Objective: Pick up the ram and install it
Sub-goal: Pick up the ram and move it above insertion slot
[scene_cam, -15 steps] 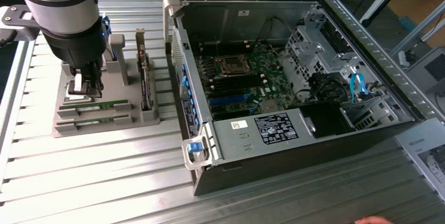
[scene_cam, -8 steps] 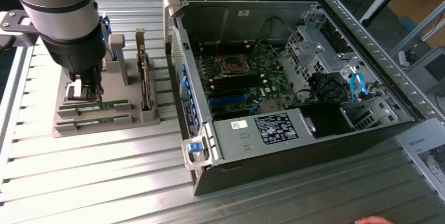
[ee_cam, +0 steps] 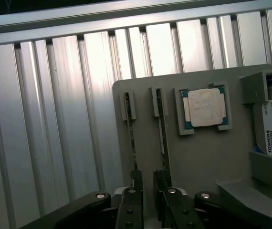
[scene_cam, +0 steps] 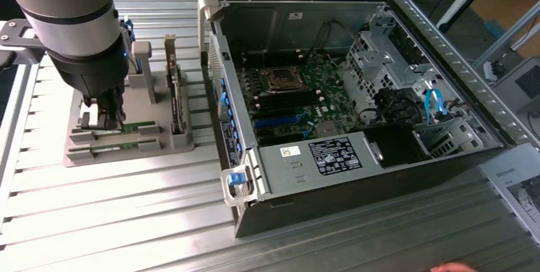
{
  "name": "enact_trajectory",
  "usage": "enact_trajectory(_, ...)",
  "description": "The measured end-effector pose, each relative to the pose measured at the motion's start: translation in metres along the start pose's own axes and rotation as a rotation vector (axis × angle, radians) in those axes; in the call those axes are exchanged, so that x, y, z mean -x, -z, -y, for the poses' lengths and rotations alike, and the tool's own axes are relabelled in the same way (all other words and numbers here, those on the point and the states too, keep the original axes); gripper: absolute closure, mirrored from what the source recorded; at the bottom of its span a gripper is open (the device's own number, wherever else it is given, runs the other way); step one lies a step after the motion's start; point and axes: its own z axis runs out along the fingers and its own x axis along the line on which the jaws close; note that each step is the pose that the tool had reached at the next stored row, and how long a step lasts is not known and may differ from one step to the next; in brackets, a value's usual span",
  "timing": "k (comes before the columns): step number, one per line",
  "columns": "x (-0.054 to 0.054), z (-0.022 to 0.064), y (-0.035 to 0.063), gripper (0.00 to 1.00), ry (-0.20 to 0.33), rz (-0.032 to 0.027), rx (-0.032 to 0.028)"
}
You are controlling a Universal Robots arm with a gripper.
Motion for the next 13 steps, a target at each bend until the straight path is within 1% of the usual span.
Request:
enact_trajectory(3, -0.0029, 0.0004, 0.0001, 0.76, 0.000, -0.0001, 0.0001)
enact_trajectory(9, -0.0029, 0.0004, 0.0001, 0.76, 0.000, 0.0000, 0.0001)
enact_trajectory(13, -0.0030, 0.0004, 0.0001, 0.76, 0.015, -0.0007, 0.0005)
